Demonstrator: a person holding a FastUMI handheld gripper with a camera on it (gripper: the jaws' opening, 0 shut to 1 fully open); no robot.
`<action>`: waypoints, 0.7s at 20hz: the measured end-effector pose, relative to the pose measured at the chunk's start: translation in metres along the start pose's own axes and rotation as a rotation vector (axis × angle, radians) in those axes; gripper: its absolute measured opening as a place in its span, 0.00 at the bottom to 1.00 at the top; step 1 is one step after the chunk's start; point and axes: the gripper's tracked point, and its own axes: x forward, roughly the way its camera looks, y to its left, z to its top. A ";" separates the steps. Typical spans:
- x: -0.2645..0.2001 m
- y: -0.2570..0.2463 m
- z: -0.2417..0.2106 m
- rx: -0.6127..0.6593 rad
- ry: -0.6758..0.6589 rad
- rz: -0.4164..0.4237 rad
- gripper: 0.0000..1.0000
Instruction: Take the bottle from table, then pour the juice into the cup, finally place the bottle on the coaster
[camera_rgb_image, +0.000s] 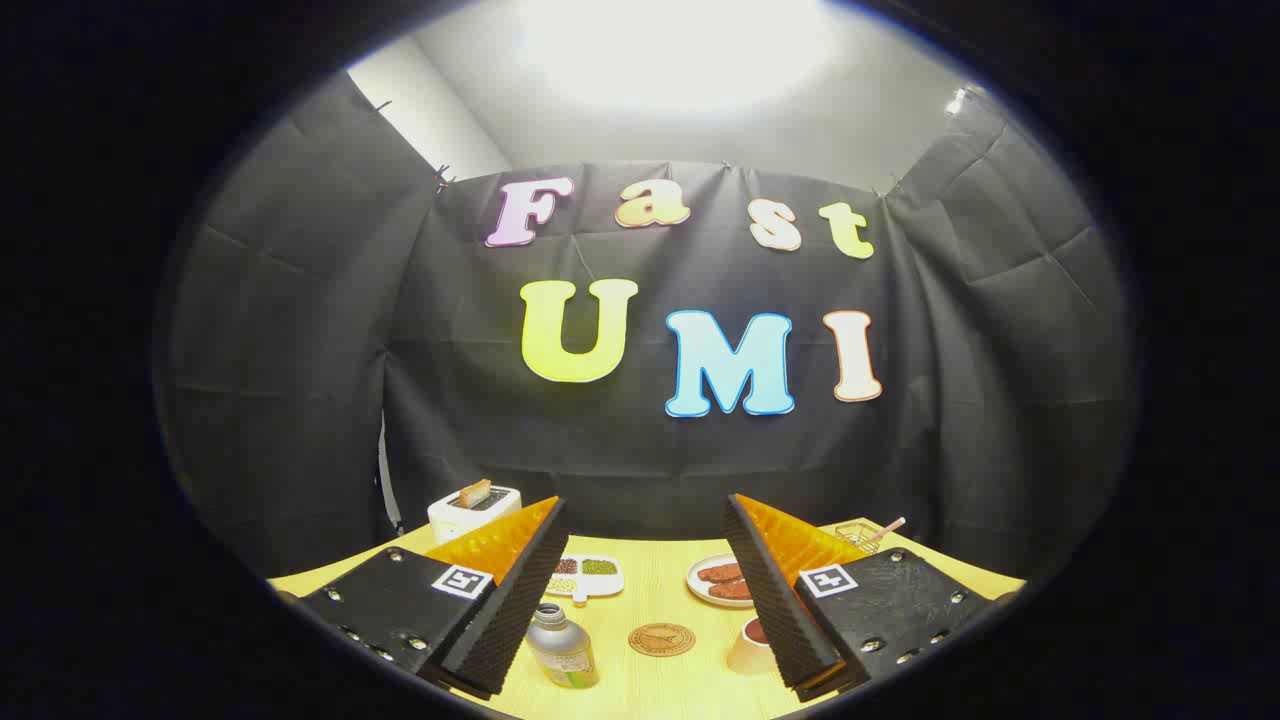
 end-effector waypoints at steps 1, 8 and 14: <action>0.000 0.000 -0.001 -0.002 -0.001 -0.006 0.96; 0.000 0.010 -0.009 -0.012 0.006 -0.006 0.96; -0.003 0.015 -0.015 -0.012 0.030 -0.007 0.96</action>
